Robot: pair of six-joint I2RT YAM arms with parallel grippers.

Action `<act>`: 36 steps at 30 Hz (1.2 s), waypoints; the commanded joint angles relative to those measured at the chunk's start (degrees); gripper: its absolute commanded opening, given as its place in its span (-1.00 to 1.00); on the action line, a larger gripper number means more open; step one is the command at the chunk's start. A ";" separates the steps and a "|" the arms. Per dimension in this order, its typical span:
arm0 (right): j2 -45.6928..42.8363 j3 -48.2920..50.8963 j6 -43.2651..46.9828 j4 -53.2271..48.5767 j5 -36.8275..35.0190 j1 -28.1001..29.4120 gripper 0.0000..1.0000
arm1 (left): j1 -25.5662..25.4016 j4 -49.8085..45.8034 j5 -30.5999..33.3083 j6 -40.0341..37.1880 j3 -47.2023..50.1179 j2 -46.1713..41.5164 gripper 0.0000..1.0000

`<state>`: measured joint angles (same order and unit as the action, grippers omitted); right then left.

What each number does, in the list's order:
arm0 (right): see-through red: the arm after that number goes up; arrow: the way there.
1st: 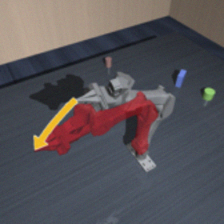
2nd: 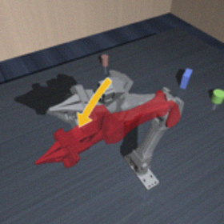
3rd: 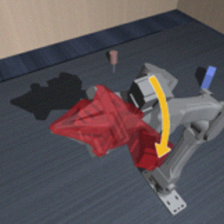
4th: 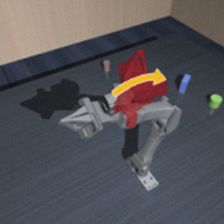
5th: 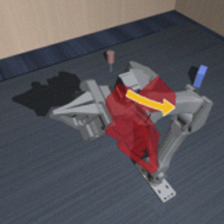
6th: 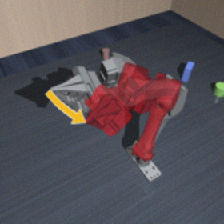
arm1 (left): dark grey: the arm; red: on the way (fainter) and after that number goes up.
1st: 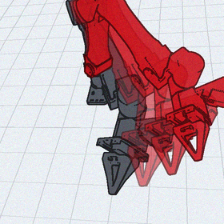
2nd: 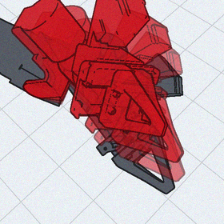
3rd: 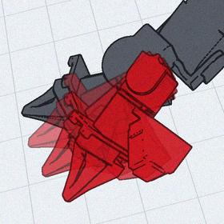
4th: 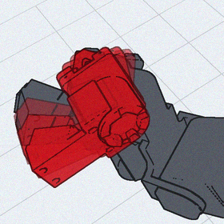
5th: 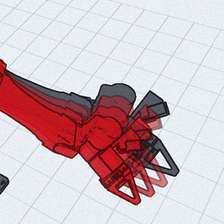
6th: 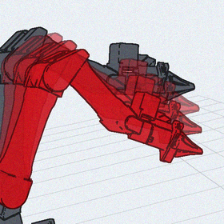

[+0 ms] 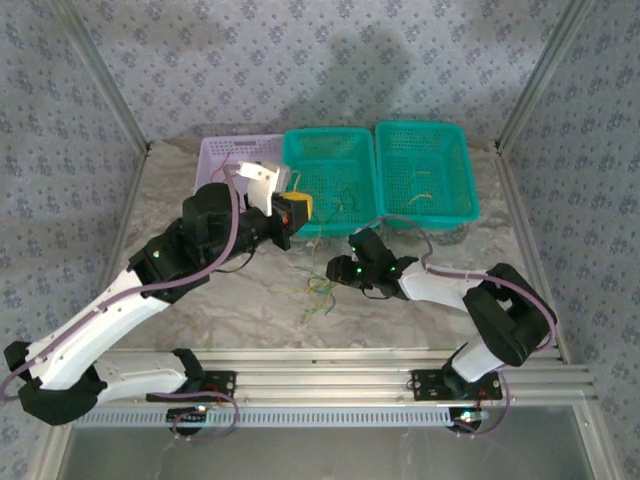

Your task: Untangle the cables

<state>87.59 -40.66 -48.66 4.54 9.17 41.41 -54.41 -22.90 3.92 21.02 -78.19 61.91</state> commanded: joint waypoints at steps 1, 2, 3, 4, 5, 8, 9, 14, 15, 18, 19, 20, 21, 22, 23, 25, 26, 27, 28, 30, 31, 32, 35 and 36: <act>0.40 -1.52 0.41 -2.46 -1.65 0.76 -0.16 | 0.16 2.09 0.05 0.02 0.40 -1.00 -1.00; 1.08 -1.60 0.25 -2.22 -1.59 0.85 -0.17 | 0.17 2.24 -0.15 0.14 0.45 -0.91 -1.00; 1.65 -1.57 -0.07 -1.78 -1.36 0.89 -0.18 | 0.15 2.24 -0.14 0.23 0.49 -0.91 -1.00; 2.25 -1.74 -0.35 -1.07 -1.02 0.93 -0.22 | 0.15 2.39 -0.28 0.34 0.65 -0.91 -1.00; 2.77 -1.83 -0.59 -0.49 -1.04 1.02 -0.25 | 0.10 2.45 -0.35 0.47 0.72 -1.00 -1.00; 4.04 -2.82 -0.58 0.22 -1.27 1.02 -0.32 | 0.13 2.54 -0.33 0.56 1.01 -1.33 -1.00; 4.32 -3.23 -0.35 0.16 -1.43 1.04 -0.36 | 0.10 2.53 -0.26 0.52 1.06 -1.35 -1.00; 3.52 -4.71 1.60 -3.60 -4.70 1.02 -0.77 | 0.17 1.97 0.53 0.11 1.37 -2.07 -1.00; 2.58 -4.38 2.16 -4.29 -6.00 1.06 -0.85 | 0.17 1.65 1.16 -0.16 1.37 -2.41 -1.00; -1.82 -3.82 5.33 -8.88 -11.38 0.86 -1.00 | 0.18 0.08 3.34 -1.53 1.45 -3.74 -1.00; -3.34 -3.58 6.50 -10.12 -13.18 0.69 -1.00 | 0.25 -0.49 4.04 -1.96 1.60 -4.13 -1.00; -4.81 -3.39 7.40 -11.40 -14.50 0.34 -1.00 | 0.27 -1.05 4.68 -2.34 1.81 -4.49 -1.00; -6.08 -3.29 7.86 -12.43 -15.23 0.01 -1.00 | 0.31 -1.59 5.29 -2.61 2.00 -4.75 -1.00; -7.51 -3.15 8.14 -14.23 -15.56 -0.52 -1.00 | 0.48 -2.37 6.00 -2.94 2.07 -5.02 -1.00; -9.20 -2.98 8.34 -15.62 -16.27 -1.02 -1.00 | 0.69 -3.36 6.99 -3.31 1.94 -5.25 -1.00; -13.04 -2.11 9.33 -17.27 -17.43 -2.53 -1.00 | 1.21 -5.79 9.11 -3.98 1.39 -5.93 -1.00; -15.58 -1.63 10.08 -18.12 -17.67 -3.41 -1.00 | 1.64 -7.12 10.42 -4.38 1.06 -6.53 -1.00; -17.47 -1.36 10.78 -19.45 -17.91 -4.20 -1.00 | 1.99 -8.20 11.54 -4.78 0.86 -7.10 -1.00; -19.60 -1.35 11.75 -21.15 -18.21 -5.35 -1.00 | 2.57 -9.38 13.00 -5.31 0.57 -7.96 -1.00; -23.56 -1.08 12.19 -23.94 -18.22 -7.93 -1.00 | 3.76 -11.44 15.33 -6.03 0.02 -9.50 -1.00; -25.64 -0.85 14.29 -25.29 -18.10 -9.59 -1.00 | 4.41 -12.64 16.57 -6.54 -0.35 -10.17 -1.00; -27.63 -0.59 14.92 -26.09 -17.46 -11.38 -1.00 | 4.91 -13.87 17.80 -6.92 -0.96 -10.65 -1.00; -31.74 -0.75 16.76 -28.38 -14.64 -16.22 -1.00 | 5.71 -15.69 20.33 -7.97 -1.88 -11.66 -1.00; -32.67 -1.39 17.27 -29.63 -14.28 -17.26 -1.00 | 5.72 -15.71 20.92 -8.17 -2.01 -11.96 -1.00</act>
<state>57.25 -41.95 -34.92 -19.20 -6.35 26.37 -49.10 -36.18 20.43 15.11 -77.65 51.22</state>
